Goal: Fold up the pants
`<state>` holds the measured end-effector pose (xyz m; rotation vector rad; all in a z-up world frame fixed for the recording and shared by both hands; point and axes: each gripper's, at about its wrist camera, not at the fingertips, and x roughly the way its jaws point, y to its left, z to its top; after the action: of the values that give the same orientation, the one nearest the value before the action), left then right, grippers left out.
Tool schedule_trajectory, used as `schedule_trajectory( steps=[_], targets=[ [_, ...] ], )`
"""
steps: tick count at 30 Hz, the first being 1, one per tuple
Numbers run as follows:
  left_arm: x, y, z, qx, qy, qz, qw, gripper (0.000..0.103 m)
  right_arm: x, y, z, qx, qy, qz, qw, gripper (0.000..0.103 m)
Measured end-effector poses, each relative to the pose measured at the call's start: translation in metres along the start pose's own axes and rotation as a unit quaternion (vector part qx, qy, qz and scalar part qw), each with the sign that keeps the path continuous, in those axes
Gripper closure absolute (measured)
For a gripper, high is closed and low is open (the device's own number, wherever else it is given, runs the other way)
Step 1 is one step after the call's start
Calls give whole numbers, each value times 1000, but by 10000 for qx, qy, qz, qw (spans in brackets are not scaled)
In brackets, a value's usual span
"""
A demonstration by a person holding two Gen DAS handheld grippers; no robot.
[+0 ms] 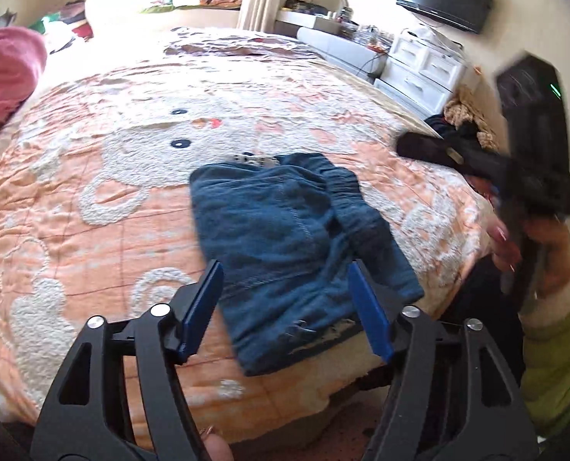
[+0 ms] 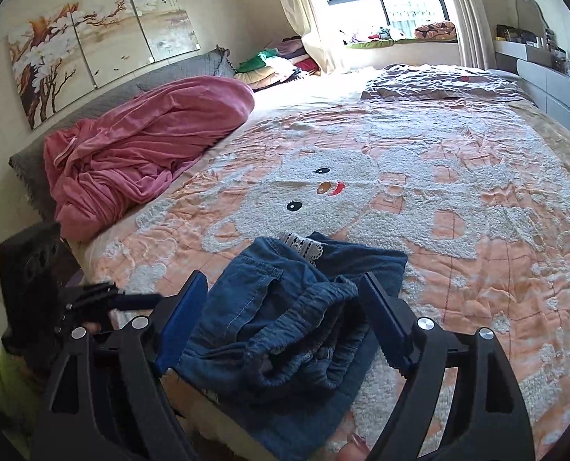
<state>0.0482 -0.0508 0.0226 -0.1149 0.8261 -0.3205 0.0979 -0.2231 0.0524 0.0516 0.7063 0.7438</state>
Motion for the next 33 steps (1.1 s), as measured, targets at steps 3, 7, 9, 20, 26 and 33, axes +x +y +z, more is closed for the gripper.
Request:
schedule_trajectory(
  steps=[3,7,9,20,26,33],
  targets=[
    [4,17,12,-250,85,6,9997,36,-13,19,-17,-342,46,4,9994,23],
    [18,31,25,-466,346,-23,9983,34,-14,55,-43,-1089,286,-35,9936,23],
    [30,35,31,-442,491,46,9978,34,-8,70,-55,-1442,402,-65,9887,23],
    [74,36,42,-220,780,154,9966,34,48,121,-77,-3237,1035,-443,9395,46],
    [86,36,39,-196,848,144,9961,34,80,131,-87,-3480,1472,-132,9258,86],
    [89,38,39,-189,864,111,9960,34,71,121,-100,-3156,1624,48,9349,94]
  ],
)
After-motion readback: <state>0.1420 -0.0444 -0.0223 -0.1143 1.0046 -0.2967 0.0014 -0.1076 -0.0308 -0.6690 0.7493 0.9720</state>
